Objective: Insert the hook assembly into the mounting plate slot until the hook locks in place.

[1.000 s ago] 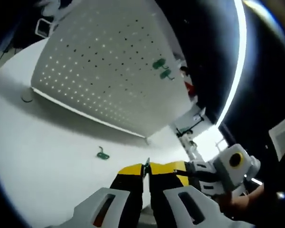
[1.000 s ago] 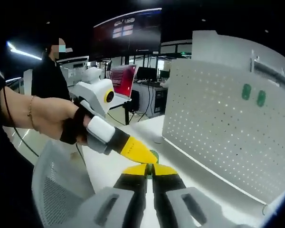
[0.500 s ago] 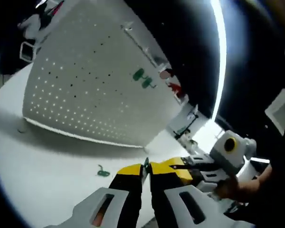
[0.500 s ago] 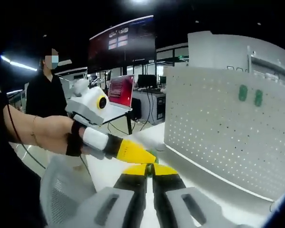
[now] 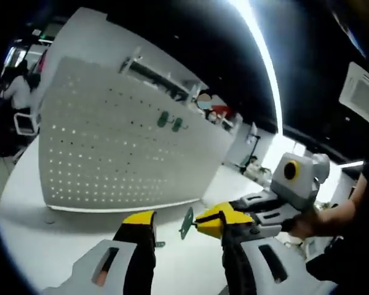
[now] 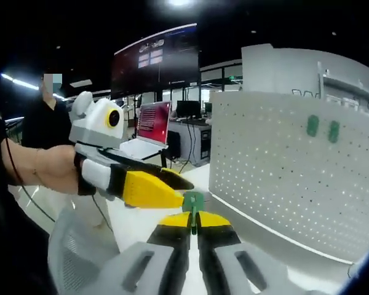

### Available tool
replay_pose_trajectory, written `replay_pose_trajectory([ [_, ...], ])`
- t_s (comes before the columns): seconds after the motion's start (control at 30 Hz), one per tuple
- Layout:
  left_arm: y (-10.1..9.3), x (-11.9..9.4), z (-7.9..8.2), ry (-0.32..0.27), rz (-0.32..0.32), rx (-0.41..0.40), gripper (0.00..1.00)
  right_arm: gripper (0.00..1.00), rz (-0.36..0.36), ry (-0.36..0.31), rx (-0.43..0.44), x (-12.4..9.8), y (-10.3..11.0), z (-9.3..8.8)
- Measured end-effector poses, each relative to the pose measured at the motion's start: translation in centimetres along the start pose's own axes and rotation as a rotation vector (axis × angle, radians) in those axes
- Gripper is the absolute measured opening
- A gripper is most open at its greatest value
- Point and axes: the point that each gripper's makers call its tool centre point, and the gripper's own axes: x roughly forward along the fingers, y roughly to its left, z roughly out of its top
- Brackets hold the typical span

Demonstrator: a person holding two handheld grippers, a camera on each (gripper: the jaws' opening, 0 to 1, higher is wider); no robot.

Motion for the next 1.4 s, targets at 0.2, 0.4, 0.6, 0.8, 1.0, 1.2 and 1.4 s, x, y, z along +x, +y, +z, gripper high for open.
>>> replay_pose_trajectory([
  [0.2, 0.2, -0.7, 0.1, -0.017, 0.032, 0.003, 0.71, 0.0, -0.073, -0.108, 0.08, -0.6, -2.0, 1.4],
  [0.4, -0.1, -1.0, -0.2, -0.004, 0.039, 0.021, 0.85, 0.0, -0.099, -0.148, 0.082, -0.5, -2.6, 2.4],
  [0.6, -0.1, -1.5, 1.0, -0.053, 0.069, 0.024, 0.93, 0.0, -0.121, -0.186, 0.077, -0.2, -3.3, 3.4],
  [0.8, -0.3, -1.8, 2.5, -0.121, 0.061, -0.021, 1.0, 0.0, -0.217, -0.26, 0.071, -1.0, -4.8, 4.6],
  [1.0, -0.3, -1.8, 1.9, -0.096, 0.077, 0.008, 1.0, 0.0, -0.28, -0.328, 0.048, -1.8, -6.3, 6.1],
  [1.2, 0.3, -2.3, 0.9, -0.077, 0.09, -0.005, 1.0, 0.0, -0.357, -0.364, 0.042, -2.2, -8.3, 7.0],
  [1.4, 0.3, -2.6, 0.4, -0.058, 0.106, 0.006, 1.0, 0.0, -0.411, -0.336, 0.012, -1.6, -10.7, 6.0],
])
